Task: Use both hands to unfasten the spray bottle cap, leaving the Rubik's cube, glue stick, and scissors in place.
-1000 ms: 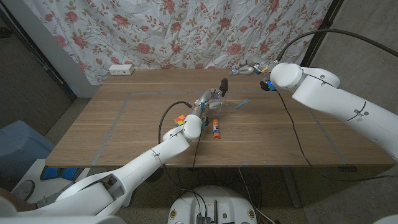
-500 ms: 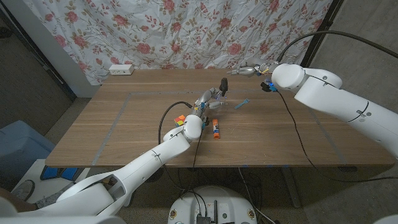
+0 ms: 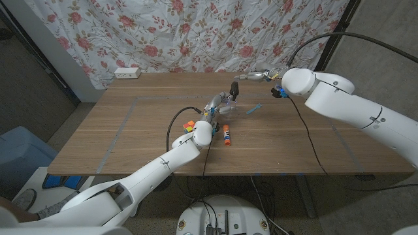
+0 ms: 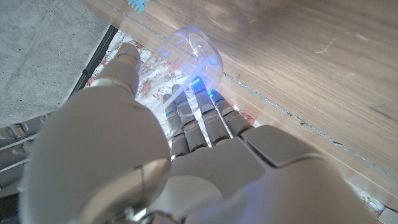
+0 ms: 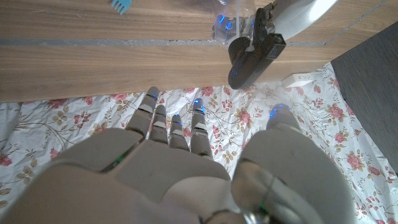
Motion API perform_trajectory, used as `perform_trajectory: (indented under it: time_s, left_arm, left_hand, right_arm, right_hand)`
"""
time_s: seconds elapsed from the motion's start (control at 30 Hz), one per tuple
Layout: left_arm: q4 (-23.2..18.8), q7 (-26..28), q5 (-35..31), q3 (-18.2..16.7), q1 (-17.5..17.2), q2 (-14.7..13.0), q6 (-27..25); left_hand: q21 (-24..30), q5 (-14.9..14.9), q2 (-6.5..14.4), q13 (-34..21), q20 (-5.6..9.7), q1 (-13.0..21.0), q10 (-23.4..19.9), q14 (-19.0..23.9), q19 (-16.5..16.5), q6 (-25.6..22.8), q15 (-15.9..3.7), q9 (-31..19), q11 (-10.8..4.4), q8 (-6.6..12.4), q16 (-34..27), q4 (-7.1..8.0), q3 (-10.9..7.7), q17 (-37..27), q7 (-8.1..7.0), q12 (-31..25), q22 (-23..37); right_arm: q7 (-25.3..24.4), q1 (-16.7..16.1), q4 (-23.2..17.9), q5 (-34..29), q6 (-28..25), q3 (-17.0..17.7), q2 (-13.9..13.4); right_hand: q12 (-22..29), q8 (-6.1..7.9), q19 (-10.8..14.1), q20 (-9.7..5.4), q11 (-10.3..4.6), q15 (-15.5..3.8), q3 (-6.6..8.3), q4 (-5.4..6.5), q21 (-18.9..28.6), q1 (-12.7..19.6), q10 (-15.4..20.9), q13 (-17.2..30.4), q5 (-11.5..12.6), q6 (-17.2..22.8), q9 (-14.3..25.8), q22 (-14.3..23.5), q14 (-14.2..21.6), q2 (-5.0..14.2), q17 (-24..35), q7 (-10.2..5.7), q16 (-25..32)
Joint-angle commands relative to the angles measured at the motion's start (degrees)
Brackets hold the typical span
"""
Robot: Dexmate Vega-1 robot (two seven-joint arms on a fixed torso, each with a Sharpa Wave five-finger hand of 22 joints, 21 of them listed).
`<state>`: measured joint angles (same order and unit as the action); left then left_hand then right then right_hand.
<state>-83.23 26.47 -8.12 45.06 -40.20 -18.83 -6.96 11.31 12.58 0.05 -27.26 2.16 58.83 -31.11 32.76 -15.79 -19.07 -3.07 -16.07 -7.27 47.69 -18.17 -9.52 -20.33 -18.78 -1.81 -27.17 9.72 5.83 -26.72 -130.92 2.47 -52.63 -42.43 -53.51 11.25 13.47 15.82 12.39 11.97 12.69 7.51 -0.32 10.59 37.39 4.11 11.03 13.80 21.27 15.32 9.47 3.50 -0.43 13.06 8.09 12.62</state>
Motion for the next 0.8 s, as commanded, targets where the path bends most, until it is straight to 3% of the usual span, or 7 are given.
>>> perform_trajectory:
  time_s: [0.03, 0.33, 0.8]
  left_arm:
    - [0.6, 0.3, 0.1, -0.1, 0.3, 0.3, 0.2]
    - [0.8, 0.1, 0.1, 0.1, 0.5, 0.3, 0.3]
    - [0.4, -0.1, 0.2, 0.2, 0.3, 0.2, 0.4]
  left_hand:
    - [-0.1, -0.2, 3.3, -0.2, 1.80, -2.4, -1.5, 0.5, -0.5, -0.9, -5.76, -0.3, -0.87, 0.37, 0.2, 0.04, -0.01, 0.0, 0.64, -0.3, 0.1]
    - [-0.1, -0.2, 3.4, -0.3, 1.78, -2.5, -1.6, 0.5, -0.6, -1.0, -5.75, -0.3, -0.99, 0.55, 0.3, 0.04, -0.07, 0.0, 0.70, -0.2, 0.1]
    - [-0.2, -0.2, 3.6, -0.3, 1.75, -2.7, -1.6, 0.6, -0.6, -1.0, -5.75, 0.0, -0.79, 0.64, 0.5, 0.07, -0.21, 0.0, 0.66, -0.2, 0.1]
  right_arm:
    - [0.7, 2.9, -1.3, -4.1, -5.6, -4.6, 1.3]
    - [2.2, 6.6, -1.6, -7.0, -9.6, -9.7, 2.1]
    - [2.5, 8.6, -1.8, -9.1, -11.6, -13.4, 3.0]
  right_hand:
    - [0.3, 0.03, -0.1, -0.15, 0.27, 0.06, 0.31, -0.50, 0.1, -0.5, 0.4, 0.3, 0.8, 0.4, 0.4, 0.4, 0.6, -0.19, 0.2, 1.23, 0.4]
    - [0.3, 0.02, 0.1, -0.14, 0.29, 0.06, 0.41, -0.86, 0.2, -0.5, 0.5, 0.3, 1.3, 0.2, 0.5, 0.4, 1.0, -0.26, 0.1, 1.58, 0.5]
    - [0.3, 0.37, 0.4, -0.15, 0.29, 0.07, 0.86, -1.58, 0.4, -0.4, 0.5, 0.3, 2.2, 0.6, 0.8, 0.4, 1.4, 0.11, 0.1, 1.61, 0.5]
